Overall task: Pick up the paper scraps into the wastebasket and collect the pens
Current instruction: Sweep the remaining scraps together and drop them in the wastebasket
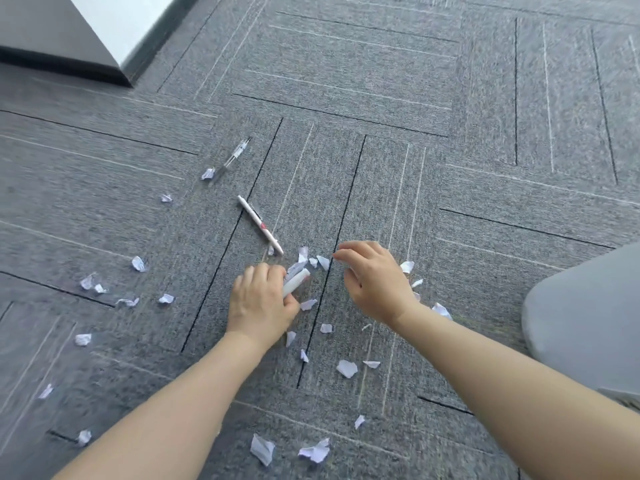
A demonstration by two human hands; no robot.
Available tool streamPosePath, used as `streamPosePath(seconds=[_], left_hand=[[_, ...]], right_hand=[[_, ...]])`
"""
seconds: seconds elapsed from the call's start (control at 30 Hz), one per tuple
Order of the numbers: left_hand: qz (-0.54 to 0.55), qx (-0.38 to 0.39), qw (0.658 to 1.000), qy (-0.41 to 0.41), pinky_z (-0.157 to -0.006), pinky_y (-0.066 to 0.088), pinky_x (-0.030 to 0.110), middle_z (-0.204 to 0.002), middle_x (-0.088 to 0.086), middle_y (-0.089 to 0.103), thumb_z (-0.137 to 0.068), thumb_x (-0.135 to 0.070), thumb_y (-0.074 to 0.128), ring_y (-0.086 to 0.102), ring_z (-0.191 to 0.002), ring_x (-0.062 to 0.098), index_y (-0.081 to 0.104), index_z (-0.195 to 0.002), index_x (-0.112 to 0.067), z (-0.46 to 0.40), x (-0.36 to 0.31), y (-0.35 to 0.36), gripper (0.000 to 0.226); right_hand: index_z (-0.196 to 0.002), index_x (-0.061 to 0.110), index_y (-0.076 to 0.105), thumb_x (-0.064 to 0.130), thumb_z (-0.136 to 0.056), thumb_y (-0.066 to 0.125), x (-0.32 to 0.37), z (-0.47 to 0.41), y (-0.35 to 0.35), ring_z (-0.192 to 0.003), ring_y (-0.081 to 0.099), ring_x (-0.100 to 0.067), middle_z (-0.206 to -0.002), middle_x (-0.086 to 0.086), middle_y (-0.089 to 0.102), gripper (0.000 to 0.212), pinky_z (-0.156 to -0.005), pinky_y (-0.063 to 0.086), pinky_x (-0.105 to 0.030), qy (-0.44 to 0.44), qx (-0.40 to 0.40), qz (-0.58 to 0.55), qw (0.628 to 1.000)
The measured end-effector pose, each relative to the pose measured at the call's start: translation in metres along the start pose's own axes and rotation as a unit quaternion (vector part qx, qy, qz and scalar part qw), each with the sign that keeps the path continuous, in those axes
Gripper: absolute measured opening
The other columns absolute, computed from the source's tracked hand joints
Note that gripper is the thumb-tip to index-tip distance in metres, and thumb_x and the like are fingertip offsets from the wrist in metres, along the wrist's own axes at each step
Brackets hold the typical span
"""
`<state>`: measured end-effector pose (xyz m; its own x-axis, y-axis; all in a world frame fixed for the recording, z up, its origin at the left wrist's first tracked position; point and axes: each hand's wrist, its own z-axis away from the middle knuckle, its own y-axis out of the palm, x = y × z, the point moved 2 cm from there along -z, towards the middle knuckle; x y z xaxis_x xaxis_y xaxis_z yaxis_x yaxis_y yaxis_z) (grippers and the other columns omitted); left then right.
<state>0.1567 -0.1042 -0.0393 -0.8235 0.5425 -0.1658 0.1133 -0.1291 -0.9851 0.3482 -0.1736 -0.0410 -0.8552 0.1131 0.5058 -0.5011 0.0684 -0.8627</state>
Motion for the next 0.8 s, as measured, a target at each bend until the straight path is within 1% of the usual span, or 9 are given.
streamPosePath(seconds=[0.1, 0.2, 0.27, 0.3, 0.37, 0.4, 0.53, 0.67, 0.8], left_hand=[[0.080, -0.021, 0.996, -0.044, -0.054, 0.033, 0.032, -0.090, 0.005, 0.043, -0.083, -0.018, 0.057, 0.043, -0.061, 0.020, 0.053, -0.101, -0.005, -0.001, 0.018, -0.017, 0.023], [0.087, -0.028, 0.984, -0.152, -0.057, 0.032, 0.035, -0.104, 0.014, 0.045, -0.086, -0.017, 0.054, 0.044, -0.068, 0.025, 0.052, -0.110, -0.004, -0.009, 0.054, -0.025, 0.028], [0.060, -0.007, 0.985, -0.164, -0.065, 0.039, 0.041, -0.111, 0.016, 0.047, -0.085, -0.017, 0.056, 0.048, -0.079, 0.031, 0.051, -0.117, -0.004, -0.010, 0.076, -0.022, 0.035], [0.048, 0.000, 0.987, -0.152, -0.072, 0.041, 0.044, -0.114, 0.016, 0.048, -0.084, -0.016, 0.057, 0.050, -0.086, 0.033, 0.051, -0.120, -0.005, -0.007, 0.083, -0.019, 0.037], [0.034, -0.016, 0.993, -0.111, -0.081, 0.042, 0.043, -0.117, 0.013, 0.052, -0.084, -0.012, 0.058, 0.050, -0.097, 0.031, 0.053, -0.120, -0.007, 0.002, 0.088, -0.014, 0.038], [0.036, -0.033, 0.995, -0.090, -0.083, 0.042, 0.042, -0.117, 0.010, 0.054, -0.084, -0.011, 0.057, 0.050, -0.100, 0.029, 0.054, -0.120, -0.009, 0.007, 0.087, -0.013, 0.037], [0.049, -0.059, 0.997, -0.008, -0.087, 0.046, 0.039, -0.114, 0.006, 0.060, -0.084, -0.007, 0.051, 0.053, -0.104, 0.024, 0.058, -0.118, -0.009, 0.017, 0.063, -0.004, 0.035], [0.091, -0.031, 0.995, -0.016, -0.101, 0.040, 0.037, -0.127, 0.006, 0.056, -0.087, -0.011, 0.050, 0.048, -0.119, 0.023, 0.053, -0.127, -0.008, 0.016, 0.046, 0.007, 0.040], [0.118, -0.017, 0.993, -0.021, -0.110, 0.031, 0.034, -0.138, 0.005, 0.049, -0.090, -0.012, 0.046, 0.039, -0.131, 0.020, 0.046, -0.135, -0.010, 0.017, 0.044, 0.011, 0.045]], right_hand=[[-0.149, 0.026, 0.033, 0.020, -0.096, 0.045, 0.009, -0.013, 0.010, -0.148, 0.018, -0.020, -0.158, 0.005, 0.028, 0.054, -0.121, 0.014, -0.044, 0.002, 0.091, 0.022, 0.996], [-0.155, 0.030, 0.012, 0.028, -0.096, 0.043, 0.022, -0.029, 0.022, -0.150, -0.005, -0.014, -0.163, 0.009, 0.003, 0.066, -0.118, -0.003, -0.036, -0.024, 0.171, 0.043, 0.984], [-0.153, 0.028, 0.022, 0.026, -0.095, 0.044, 0.035, -0.032, 0.026, -0.150, 0.006, -0.015, -0.162, 0.007, 0.014, 0.062, -0.118, 0.004, -0.037, -0.062, 0.193, 0.032, 0.979], [-0.148, 0.026, 0.034, 0.022, -0.094, 0.044, 0.041, -0.029, 0.026, -0.147, 0.022, -0.016, -0.158, 0.005, 0.029, 0.055, -0.119, 0.017, -0.041, -0.087, 0.198, 0.024, 0.976], [-0.133, 0.022, 0.054, 0.016, -0.091, 0.043, 0.049, -0.017, 0.025, -0.128, 0.051, -0.018, -0.139, 0.002, 0.055, 0.044, -0.101, 0.049, -0.044, -0.130, 0.167, 0.017, 0.977], [-0.129, 0.020, 0.058, 0.014, -0.090, 0.043, 0.050, -0.014, 0.024, -0.121, 0.056, -0.018, -0.133, 0.002, 0.060, 0.042, -0.093, 0.054, -0.043, -0.132, 0.144, 0.012, 0.981], [-0.138, 0.018, 0.050, 0.012, -0.093, 0.042, 0.064, -0.028, 0.028, -0.129, 0.048, -0.020, -0.139, -0.001, 0.055, 0.046, -0.104, 0.046, -0.043, -0.124, 0.135, 0.025, 0.983], [-0.146, 0.016, 0.038, 0.005, -0.092, 0.042, 0.079, -0.059, 0.040, -0.140, 0.035, -0.023, -0.154, -0.004, 0.038, 0.056, -0.117, 0.027, -0.040, -0.088, 0.139, 0.069, 0.984], [-0.145, 0.012, 0.040, 0.000, -0.092, 0.039, 0.072, -0.074, 0.034, -0.138, 0.037, -0.026, -0.152, -0.005, 0.041, 0.054, -0.114, 0.028, -0.038, -0.016, 0.100, 0.059, 0.993]])
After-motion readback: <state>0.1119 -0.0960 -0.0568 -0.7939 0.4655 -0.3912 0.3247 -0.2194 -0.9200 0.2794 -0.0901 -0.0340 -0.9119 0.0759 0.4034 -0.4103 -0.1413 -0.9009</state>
